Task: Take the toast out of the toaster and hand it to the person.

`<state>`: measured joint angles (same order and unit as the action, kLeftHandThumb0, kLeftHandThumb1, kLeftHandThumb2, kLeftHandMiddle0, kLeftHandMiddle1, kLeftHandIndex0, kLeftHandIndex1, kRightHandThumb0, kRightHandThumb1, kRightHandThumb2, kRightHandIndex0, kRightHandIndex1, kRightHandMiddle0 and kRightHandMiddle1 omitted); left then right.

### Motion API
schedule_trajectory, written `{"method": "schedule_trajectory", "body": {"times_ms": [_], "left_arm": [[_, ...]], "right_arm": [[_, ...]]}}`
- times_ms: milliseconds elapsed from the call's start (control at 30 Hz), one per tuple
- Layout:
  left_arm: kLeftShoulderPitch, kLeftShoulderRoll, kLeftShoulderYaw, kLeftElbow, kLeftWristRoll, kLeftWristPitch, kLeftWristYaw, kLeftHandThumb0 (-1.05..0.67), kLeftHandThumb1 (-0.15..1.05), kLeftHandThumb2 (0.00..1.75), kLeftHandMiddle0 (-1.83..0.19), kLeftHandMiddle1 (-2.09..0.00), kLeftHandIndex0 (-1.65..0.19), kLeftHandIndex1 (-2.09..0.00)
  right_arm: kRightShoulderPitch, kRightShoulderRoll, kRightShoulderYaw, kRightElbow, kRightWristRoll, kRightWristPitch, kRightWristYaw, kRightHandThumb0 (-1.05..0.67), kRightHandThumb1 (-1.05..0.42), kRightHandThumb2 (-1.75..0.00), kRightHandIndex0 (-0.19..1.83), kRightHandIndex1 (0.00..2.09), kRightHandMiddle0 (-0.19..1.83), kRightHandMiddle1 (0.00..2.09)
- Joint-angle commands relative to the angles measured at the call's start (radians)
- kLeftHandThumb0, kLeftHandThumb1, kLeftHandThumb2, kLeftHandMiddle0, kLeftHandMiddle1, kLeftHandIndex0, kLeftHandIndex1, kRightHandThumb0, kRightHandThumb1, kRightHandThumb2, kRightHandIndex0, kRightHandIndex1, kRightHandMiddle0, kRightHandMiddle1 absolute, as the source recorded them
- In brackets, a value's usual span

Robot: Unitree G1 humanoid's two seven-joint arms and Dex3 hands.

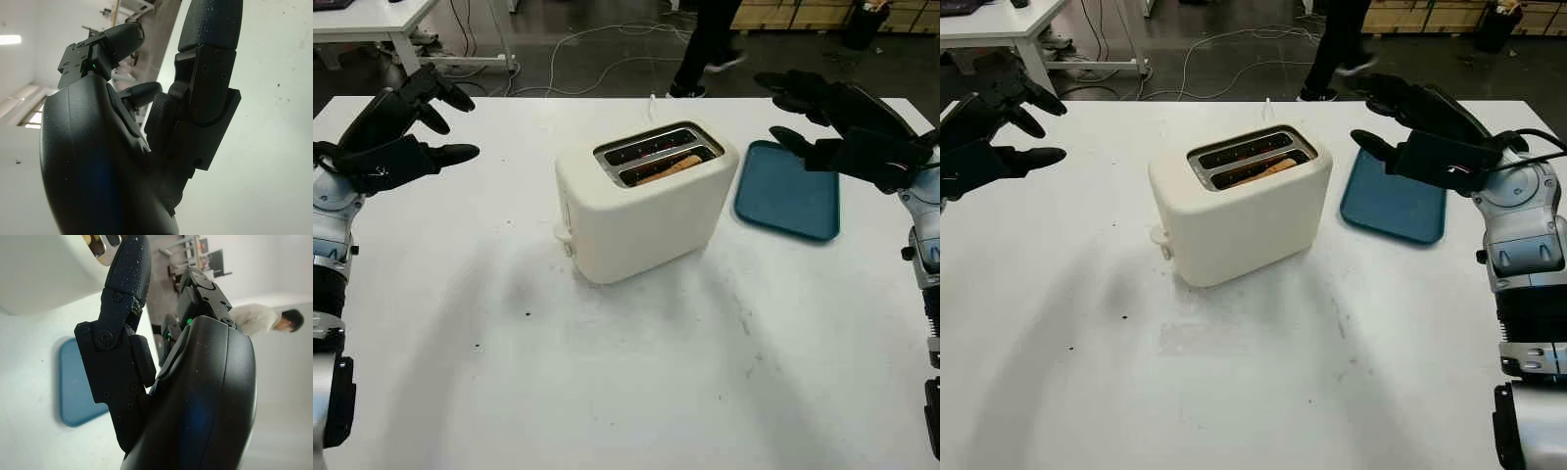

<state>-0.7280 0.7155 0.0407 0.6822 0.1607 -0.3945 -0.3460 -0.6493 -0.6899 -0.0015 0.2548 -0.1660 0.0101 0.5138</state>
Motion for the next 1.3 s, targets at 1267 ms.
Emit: {"method": "schedule_trajectory", "body": {"times_ms": [1267], "left_arm": [[-0.004,-0.003,0.014,-0.008,-0.028,-0.001,0.004,-1.05,0.92,0.3,0.0,-1.72,0.0,-1.43]], "right_arm": [[-0.009,-0.013,0.0,-0.039,-0.001,0.029,0.011,-0.87,-0.92,-0.63,0.0,0.59,0.26,0.01]]}}
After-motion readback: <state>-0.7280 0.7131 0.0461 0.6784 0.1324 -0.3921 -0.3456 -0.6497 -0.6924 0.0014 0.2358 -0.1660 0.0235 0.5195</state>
